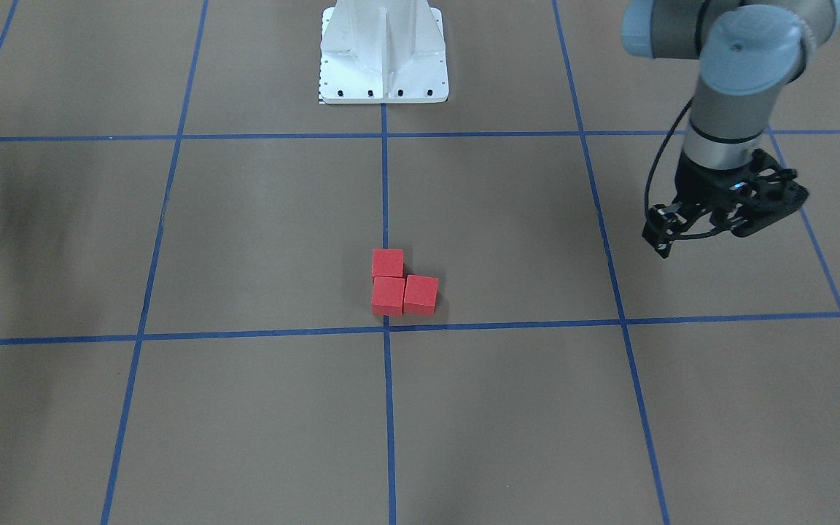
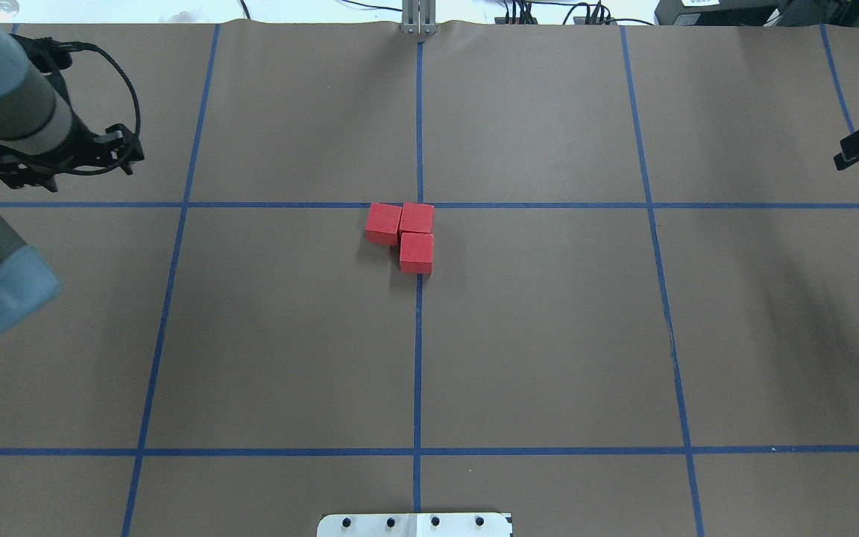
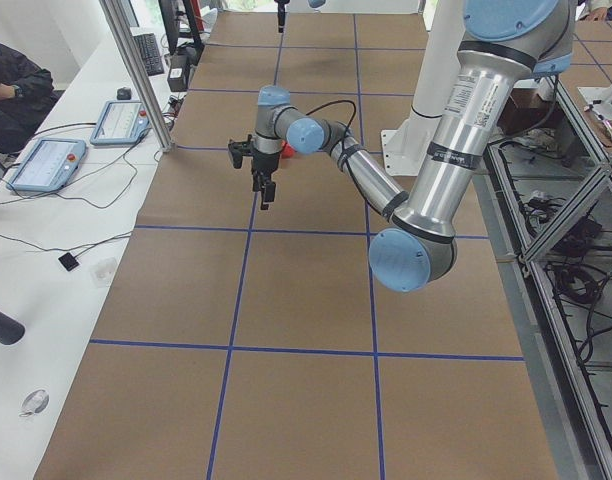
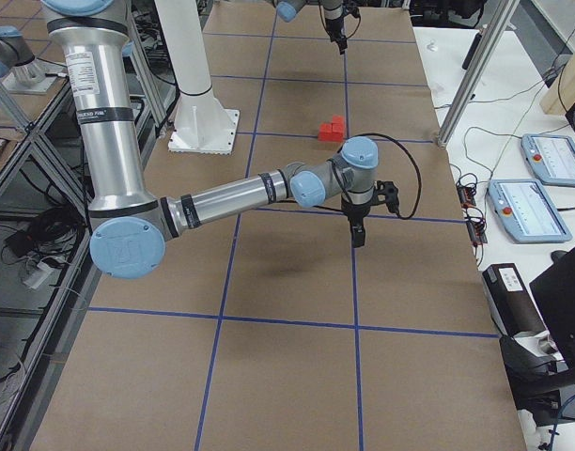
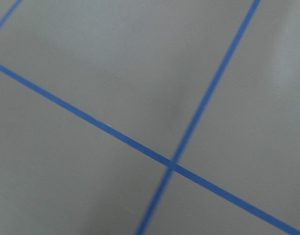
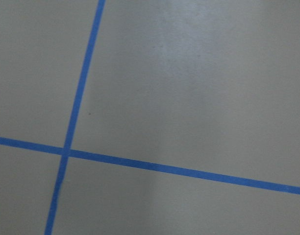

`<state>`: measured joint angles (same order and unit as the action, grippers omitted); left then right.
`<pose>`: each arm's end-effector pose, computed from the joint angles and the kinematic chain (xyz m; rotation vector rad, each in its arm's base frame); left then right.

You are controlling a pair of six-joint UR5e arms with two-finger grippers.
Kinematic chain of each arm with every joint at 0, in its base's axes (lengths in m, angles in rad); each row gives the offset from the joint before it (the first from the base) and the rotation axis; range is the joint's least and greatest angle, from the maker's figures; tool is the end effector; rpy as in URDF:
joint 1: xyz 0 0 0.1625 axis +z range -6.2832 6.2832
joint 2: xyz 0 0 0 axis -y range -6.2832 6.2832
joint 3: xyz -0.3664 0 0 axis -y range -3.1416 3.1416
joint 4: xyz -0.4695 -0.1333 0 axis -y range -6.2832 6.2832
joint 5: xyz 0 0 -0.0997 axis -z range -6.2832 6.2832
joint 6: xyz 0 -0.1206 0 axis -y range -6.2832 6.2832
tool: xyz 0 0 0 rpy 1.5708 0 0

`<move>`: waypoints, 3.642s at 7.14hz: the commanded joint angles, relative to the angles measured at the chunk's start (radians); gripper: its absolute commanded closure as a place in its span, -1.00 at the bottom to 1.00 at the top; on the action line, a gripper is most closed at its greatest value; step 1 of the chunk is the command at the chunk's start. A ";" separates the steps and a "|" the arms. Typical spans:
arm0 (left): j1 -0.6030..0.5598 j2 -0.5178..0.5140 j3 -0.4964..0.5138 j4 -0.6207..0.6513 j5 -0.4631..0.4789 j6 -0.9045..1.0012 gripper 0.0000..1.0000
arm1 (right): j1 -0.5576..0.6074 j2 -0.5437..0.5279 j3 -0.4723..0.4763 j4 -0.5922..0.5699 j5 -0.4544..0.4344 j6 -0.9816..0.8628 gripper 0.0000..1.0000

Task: Form red blocks into L shape at center

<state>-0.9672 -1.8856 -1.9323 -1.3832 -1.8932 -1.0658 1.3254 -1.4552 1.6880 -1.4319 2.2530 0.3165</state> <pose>0.2744 -0.5655 0.2712 0.0916 0.5744 -0.3704 -0.0965 -0.6211 0.4691 0.1561 -0.7464 -0.0591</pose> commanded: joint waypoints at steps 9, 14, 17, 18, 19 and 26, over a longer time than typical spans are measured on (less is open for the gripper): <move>-0.613 0.333 0.385 -0.329 -0.429 1.176 -1.00 | 0.219 -0.220 -0.007 0.002 0.186 -0.166 -0.98; -0.567 0.326 0.337 -0.335 -0.426 0.938 -1.00 | 0.228 -0.235 0.019 -0.016 0.183 -0.145 -0.98; -0.558 0.327 0.334 -0.336 -0.426 0.920 -1.00 | 0.229 -0.254 0.116 -0.093 0.169 -0.117 -0.98; -0.558 0.332 0.332 -0.336 -0.428 0.922 -1.00 | 0.229 -0.243 0.131 -0.120 0.160 -0.116 -0.98; -0.559 0.338 0.331 -0.336 -0.429 0.926 -1.00 | 0.227 -0.235 0.137 -0.133 0.133 -0.117 -0.98; -0.561 0.341 0.239 -0.186 -0.431 0.935 -1.00 | 0.218 -0.234 0.128 -0.130 0.146 -0.116 -0.98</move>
<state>-1.5297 -1.5449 -1.6921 -1.5850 -2.3240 -0.1307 1.5432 -1.6890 1.8176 -1.5646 2.3973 0.2004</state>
